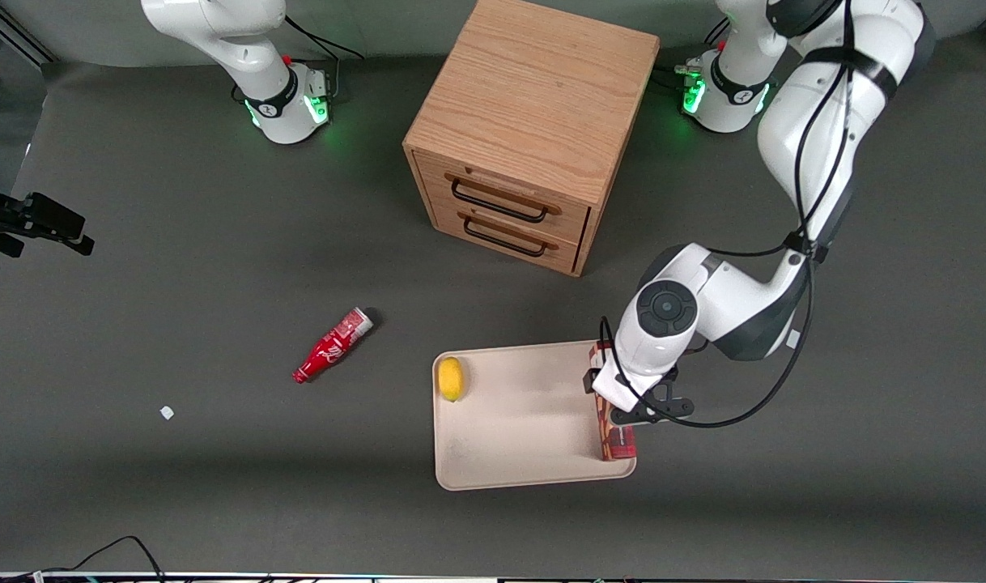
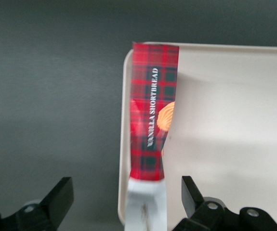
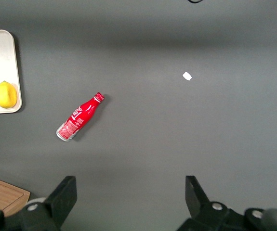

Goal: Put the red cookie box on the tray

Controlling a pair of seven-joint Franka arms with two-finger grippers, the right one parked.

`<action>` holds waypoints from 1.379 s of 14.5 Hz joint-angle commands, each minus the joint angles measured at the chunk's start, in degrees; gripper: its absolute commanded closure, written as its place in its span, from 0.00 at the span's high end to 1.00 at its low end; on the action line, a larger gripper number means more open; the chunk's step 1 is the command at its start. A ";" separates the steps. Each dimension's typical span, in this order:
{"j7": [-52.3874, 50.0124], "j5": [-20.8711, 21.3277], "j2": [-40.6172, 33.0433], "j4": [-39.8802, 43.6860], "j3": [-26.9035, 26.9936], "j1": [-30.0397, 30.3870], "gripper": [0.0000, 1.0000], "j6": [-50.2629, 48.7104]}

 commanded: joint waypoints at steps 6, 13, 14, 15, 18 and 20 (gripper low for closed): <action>29.11 -25.90 -26.59 -1.06 15.75 1.06 1.00 -27.10; 56.40 -29.89 -42.67 -10.08 33.18 0.97 1.00 -38.49; 57.90 -29.89 -45.83 -13.59 34.42 0.97 1.00 -37.96; 58.44 -29.89 -48.91 -16.85 34.95 0.97 1.00 -36.91; 58.44 -29.89 -55.08 -24.34 35.39 0.97 1.00 -33.65; 57.40 -29.71 -55.45 -23.83 35.31 0.89 1.00 -34.69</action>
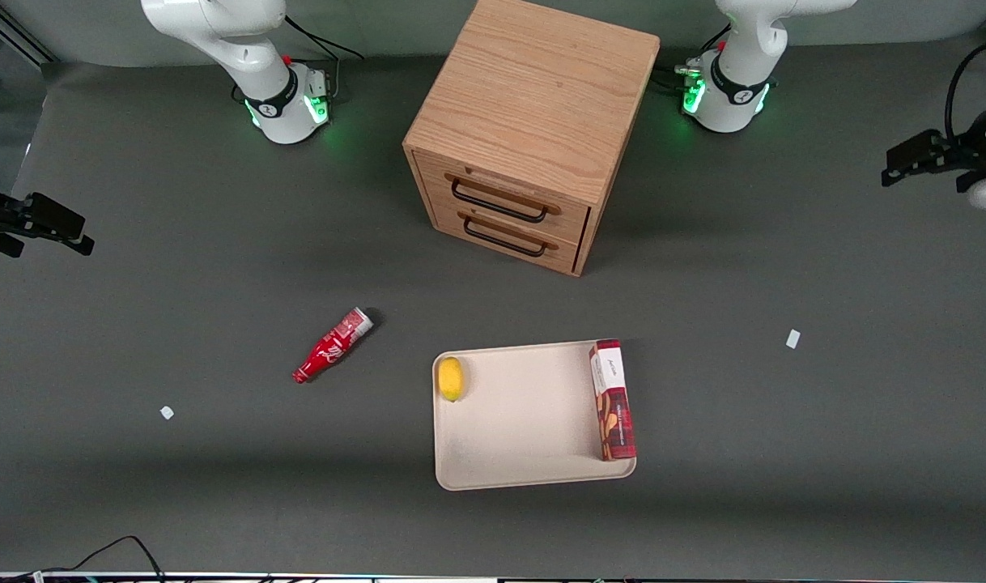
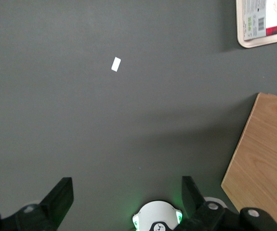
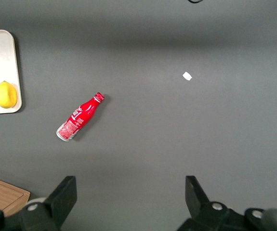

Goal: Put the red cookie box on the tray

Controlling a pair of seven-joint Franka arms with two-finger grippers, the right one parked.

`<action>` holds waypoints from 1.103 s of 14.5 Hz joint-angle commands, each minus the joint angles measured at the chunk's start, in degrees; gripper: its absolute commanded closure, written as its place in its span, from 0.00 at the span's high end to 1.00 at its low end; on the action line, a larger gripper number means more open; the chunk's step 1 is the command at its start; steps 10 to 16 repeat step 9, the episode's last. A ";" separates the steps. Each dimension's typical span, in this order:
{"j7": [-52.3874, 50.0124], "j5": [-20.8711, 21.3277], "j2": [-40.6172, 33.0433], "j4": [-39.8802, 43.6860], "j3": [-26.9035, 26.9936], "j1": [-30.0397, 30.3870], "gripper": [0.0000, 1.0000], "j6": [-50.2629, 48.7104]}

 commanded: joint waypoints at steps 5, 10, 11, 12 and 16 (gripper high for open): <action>0.46 0.46 1.04 4.05 0.19 -1.11 1.00 -2.25; 0.47 0.45 2.99 7.59 0.10 -1.20 1.00 -5.69; 0.47 0.45 2.99 7.59 0.10 -1.20 1.00 -5.69; 0.47 0.45 2.99 7.59 0.10 -1.20 1.00 -5.69; 0.47 0.45 2.99 7.59 0.10 -1.20 1.00 -5.69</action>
